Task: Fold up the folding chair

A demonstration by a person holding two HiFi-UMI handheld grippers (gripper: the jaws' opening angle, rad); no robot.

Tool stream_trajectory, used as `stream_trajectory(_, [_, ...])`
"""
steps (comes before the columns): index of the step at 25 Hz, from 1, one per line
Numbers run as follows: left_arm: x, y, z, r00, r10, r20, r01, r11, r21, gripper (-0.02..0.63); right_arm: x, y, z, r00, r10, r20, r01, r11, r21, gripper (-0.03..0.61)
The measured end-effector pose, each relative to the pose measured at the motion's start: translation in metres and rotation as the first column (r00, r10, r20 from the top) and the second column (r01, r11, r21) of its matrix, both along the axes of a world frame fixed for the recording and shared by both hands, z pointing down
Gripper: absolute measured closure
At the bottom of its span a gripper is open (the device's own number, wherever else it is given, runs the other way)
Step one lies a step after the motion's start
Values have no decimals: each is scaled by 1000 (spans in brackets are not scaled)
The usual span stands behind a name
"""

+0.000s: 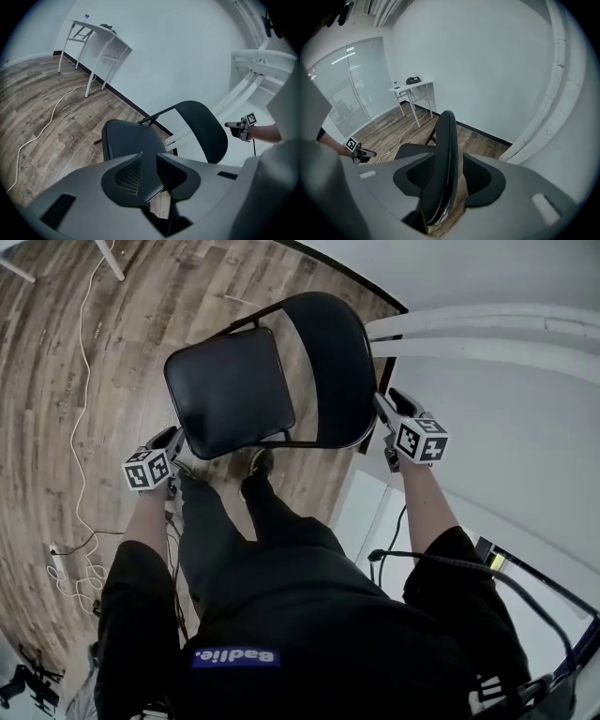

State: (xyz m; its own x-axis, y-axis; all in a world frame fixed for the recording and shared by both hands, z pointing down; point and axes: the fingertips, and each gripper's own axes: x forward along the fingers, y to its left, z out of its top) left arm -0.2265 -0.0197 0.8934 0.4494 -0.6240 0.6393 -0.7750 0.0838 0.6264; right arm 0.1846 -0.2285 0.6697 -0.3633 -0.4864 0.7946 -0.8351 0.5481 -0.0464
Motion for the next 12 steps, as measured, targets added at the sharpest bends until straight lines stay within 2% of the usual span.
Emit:
stream_trajectory(4, [-12, 1, 45, 1000, 16, -2, -16, 999, -47, 501, -4, -8, 22, 999, -33, -38, 32, 999, -28, 382])
stream_trajectory(7, [-16, 8, 75, 999, 10, -35, -12, 997, -75, 474, -3, -10, 32, 996, -47, -71, 44, 998, -45, 354])
stream_trajectory(12, [-23, 18, 112, 998, 35, -59, -40, 995, -96, 445, -2, -5, 38, 987, -75, -142, 66, 995, -70, 332])
